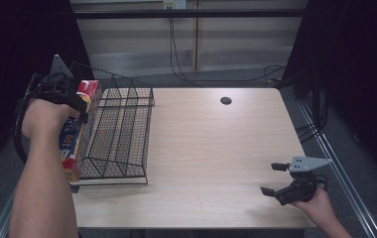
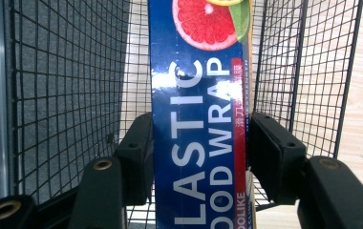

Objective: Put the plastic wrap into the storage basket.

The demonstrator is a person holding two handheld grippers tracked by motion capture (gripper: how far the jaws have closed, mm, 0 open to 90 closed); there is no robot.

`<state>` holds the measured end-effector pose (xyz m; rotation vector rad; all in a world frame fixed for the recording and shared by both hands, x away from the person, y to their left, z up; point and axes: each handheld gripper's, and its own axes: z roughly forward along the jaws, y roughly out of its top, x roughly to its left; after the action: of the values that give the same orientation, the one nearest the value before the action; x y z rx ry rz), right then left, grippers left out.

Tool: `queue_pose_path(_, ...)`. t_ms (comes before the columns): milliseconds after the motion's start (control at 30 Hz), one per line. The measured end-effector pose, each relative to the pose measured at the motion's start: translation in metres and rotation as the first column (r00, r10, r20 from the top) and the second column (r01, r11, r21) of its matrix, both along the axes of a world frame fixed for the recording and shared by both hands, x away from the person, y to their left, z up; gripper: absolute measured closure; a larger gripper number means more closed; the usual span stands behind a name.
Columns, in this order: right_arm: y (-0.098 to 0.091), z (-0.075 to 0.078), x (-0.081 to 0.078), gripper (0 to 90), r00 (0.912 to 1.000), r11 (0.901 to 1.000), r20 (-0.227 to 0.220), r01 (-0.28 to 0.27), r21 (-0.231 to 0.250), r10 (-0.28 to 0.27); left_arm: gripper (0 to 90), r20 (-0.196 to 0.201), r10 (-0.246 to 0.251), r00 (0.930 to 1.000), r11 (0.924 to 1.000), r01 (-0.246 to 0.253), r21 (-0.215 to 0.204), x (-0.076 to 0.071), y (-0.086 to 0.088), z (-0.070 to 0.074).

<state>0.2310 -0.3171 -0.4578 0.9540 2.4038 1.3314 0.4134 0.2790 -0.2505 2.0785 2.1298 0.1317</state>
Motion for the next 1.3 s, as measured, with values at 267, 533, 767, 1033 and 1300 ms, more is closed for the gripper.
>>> queue_pose_path(267, 0.0, 0.0, 0.0, 2.5, 1.0, 1.0, 0.005, -0.002, -0.001, 0.003, 46.7, -0.004, -0.015, 0.9999, 0.9998, 0.015, 0.012, 0.002, -0.004, -0.004)
queue_pose_path(533, 0.001, -0.001, 0.0, 2.4, 1.0, 1.0, 0.001, -0.006, 0.0, 0.006, 46.3, -0.015, 0.001, 0.9999, 0.9998, 0.0, 0.019, 0.004, -0.01, -0.007)
queue_pose_path(767, 0.001, -0.001, 0.0, 2.4, 1.0, 1.0, -0.002, -0.006, -0.002, 0.006, 45.4, -0.007, 0.003, 1.0, 0.9999, -0.003, 0.011, 0.005, -0.009, -0.01)
queue_pose_path(1033, 0.002, -0.001, 0.0, 2.4, 1.0, 1.0, 0.001, -0.005, -0.002, 0.005, 44.0, -0.027, -0.001, 0.9996, 0.9995, 0.002, 0.031, 0.006, -0.01, -0.015)
queue_pose_path(1300, 0.001, -0.001, 0.0, 2.4, 1.0, 1.0, -0.001, -0.007, -0.001, 0.007, 42.8, -0.075, 0.003, 0.9972, 0.9997, -0.001, 0.025, 0.01, -0.007, -0.026)
